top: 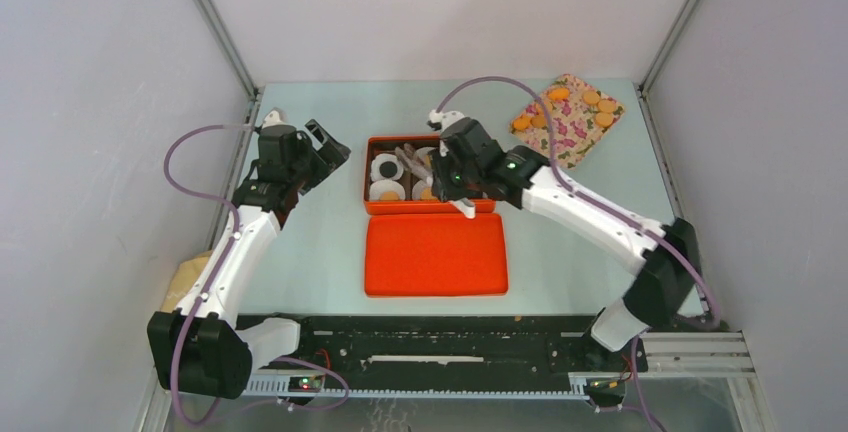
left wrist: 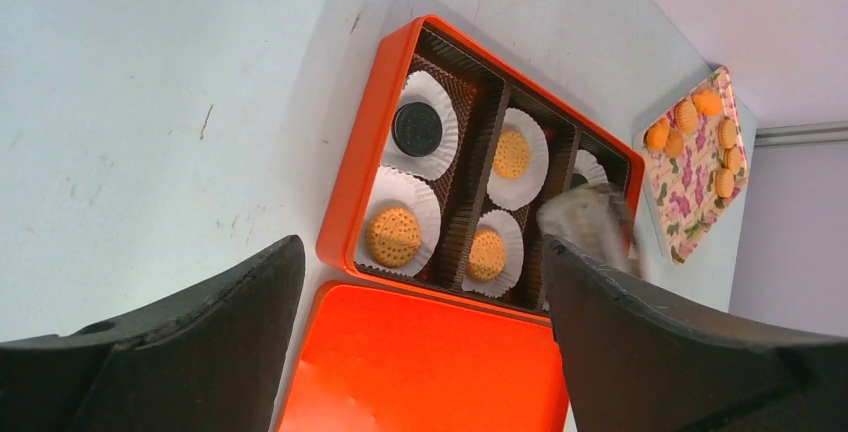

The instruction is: Pack the cookies

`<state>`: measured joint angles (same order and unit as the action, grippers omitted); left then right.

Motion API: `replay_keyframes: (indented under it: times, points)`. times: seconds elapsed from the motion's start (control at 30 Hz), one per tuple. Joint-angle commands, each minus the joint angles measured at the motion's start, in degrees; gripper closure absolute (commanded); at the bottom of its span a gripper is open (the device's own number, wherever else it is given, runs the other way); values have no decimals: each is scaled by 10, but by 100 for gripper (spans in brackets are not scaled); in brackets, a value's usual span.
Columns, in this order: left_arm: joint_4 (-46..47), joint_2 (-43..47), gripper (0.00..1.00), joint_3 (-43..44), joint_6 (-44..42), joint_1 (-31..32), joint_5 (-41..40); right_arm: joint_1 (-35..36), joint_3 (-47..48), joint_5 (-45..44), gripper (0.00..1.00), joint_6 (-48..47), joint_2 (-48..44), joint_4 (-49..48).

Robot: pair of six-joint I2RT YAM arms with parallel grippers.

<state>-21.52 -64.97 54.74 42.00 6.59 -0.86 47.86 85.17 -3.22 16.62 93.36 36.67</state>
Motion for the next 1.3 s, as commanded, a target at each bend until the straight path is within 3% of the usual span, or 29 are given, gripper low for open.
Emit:
replay_keyframes:
  times: [0.0, 0.33, 0.43, 0.9, 1.27]
  points:
    - [24, 10, 8, -18, -11, -3, 4, -31, -27, -116, 69, 17, -106, -2]
    - [39, -12, 8, -17, -2, 4, 36, -303, -215, -160, 68, 78, -214, 19]
    - [41, -17, 8, -13, -2, 7, 36, -339, -255, -142, 68, 68, -208, -4]
    - [39, -23, 9, -10, -1, 11, 32, -292, -252, -43, 68, 47, -116, -61]
    - [42, -29, 9, -14, -1, 13, 32, -297, -206, -46, 61, 62, 72, -41]
